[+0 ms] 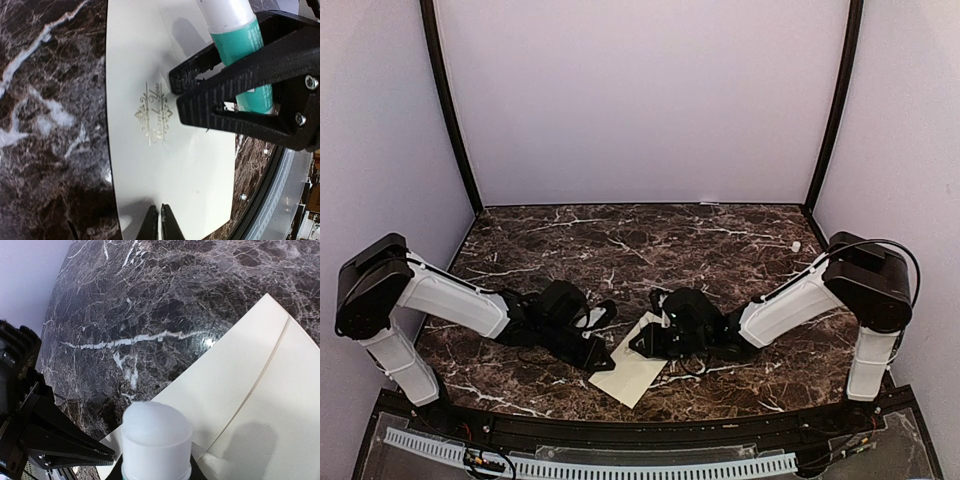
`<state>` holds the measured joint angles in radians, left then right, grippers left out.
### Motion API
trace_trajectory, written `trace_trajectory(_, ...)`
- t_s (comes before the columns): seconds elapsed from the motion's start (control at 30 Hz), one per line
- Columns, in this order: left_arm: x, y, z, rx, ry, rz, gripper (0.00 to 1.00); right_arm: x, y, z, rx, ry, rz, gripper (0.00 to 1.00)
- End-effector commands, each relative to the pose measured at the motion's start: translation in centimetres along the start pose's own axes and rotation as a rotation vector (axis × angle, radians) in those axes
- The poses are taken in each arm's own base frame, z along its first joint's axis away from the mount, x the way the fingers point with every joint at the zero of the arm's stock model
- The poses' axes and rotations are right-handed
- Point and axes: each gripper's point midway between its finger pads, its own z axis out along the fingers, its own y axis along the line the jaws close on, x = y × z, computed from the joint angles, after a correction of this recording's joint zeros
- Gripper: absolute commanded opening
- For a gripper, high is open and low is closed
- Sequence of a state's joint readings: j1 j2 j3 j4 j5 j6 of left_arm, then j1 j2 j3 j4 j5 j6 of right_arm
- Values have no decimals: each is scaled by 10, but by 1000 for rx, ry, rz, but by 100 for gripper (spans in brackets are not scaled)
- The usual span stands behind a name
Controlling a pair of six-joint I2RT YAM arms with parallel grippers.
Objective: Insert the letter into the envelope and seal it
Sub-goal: Seal the envelope flap on the envelope.
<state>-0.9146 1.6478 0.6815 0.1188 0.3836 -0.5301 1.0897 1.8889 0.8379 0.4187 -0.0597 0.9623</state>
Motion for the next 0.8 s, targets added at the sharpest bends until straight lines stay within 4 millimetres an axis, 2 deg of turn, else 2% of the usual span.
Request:
trace_trajectory(0.0, 35, 8, -5, -12, 70, -35, 4, 3, -2, 4, -6, 26, 5, 0)
trace_trajectory(0.17, 51, 16, -4, -28, 104, -43, 3, 9, 4, 2, -32, 47, -1, 0)
trace_trajectory(0.53, 46, 16, -5, -35, 92, -33, 3, 36, 27, 7, -67, 104, -35, 0)
trace_trajectory(0.67, 45, 15, -5, -37, 90, -30, 3, 41, 37, 8, -83, 112, -46, 0)
trace_trajectory(0.77, 44, 15, -6, -41, 86, -30, 3, 38, 34, 9, -61, 103, -44, 0)
